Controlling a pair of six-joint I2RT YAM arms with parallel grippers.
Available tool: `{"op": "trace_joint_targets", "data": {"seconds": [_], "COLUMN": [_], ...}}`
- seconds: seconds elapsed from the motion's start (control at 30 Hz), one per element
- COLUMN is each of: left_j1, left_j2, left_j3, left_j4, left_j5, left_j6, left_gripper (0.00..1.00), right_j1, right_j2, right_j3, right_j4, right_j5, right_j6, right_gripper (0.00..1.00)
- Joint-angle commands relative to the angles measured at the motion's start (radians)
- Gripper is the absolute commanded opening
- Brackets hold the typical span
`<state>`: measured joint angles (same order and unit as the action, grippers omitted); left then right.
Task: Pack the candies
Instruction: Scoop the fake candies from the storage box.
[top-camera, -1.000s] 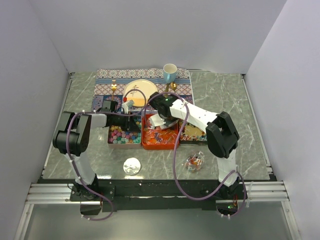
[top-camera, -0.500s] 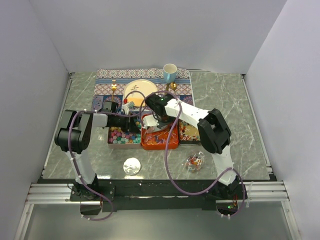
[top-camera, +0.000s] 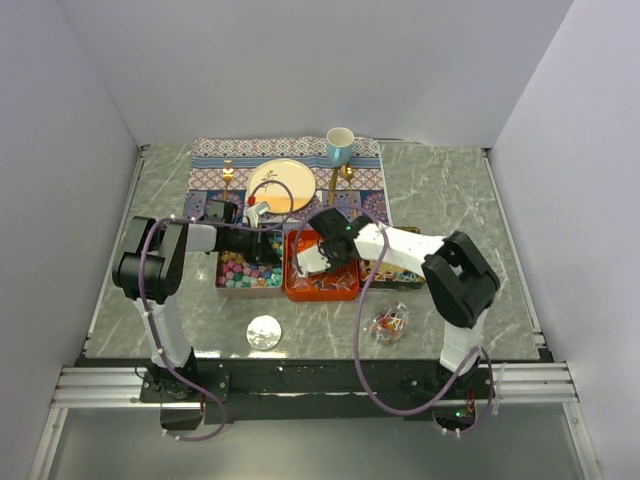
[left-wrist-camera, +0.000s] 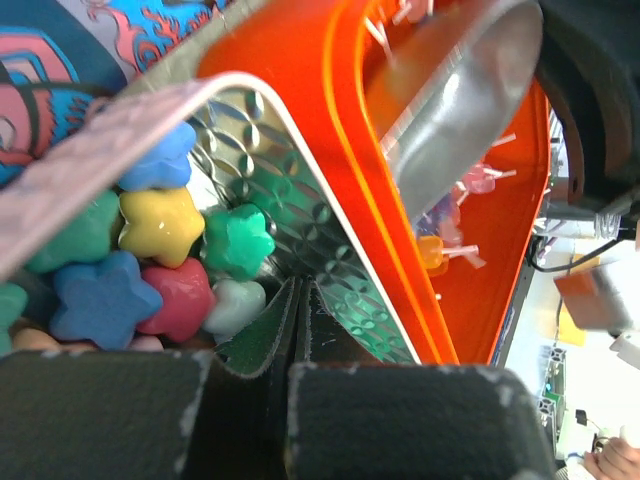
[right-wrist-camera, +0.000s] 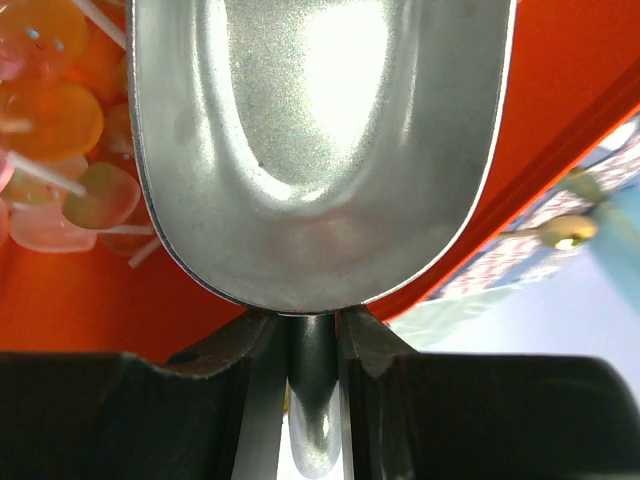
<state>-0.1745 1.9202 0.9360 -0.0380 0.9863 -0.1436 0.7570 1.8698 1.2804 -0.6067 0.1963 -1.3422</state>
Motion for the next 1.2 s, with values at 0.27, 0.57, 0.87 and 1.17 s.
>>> {"op": "trace_joint_targets", "data": {"seconds": [0.27,0.57,0.87,1.17], "left_j1": [0.000,0.000,0.001,0.001], "left_j2": [0.005,0.028,0.036,0.054], "left_j3": [0.058,0.075,0.096,0.135], "left_j4": [0.004,0.004,-0.011,-0.034], "left_j5": [0.000,0.003,0.011,0.002], "left_j6": [0.009,0.009,0.009,0.015], "left_gripper": [0.01,0.01,0.01,0.01], "right_j1": [0.001,0.031,-0.010,-0.077], "right_j2": [-0.029,0.055,0.193,0.154], "right_j3": [-0.063,0.013,0.253,0.189], "right_j4": [0.067,-0.040,-0.257,-0.141], "right_j5": [-0.009,-0.118,-0.337,-0.460], "right_j6": [-0.482,-0.520,-0.359,-0.289], "right_gripper": [0.00,0.00,0.00,0.00]}}
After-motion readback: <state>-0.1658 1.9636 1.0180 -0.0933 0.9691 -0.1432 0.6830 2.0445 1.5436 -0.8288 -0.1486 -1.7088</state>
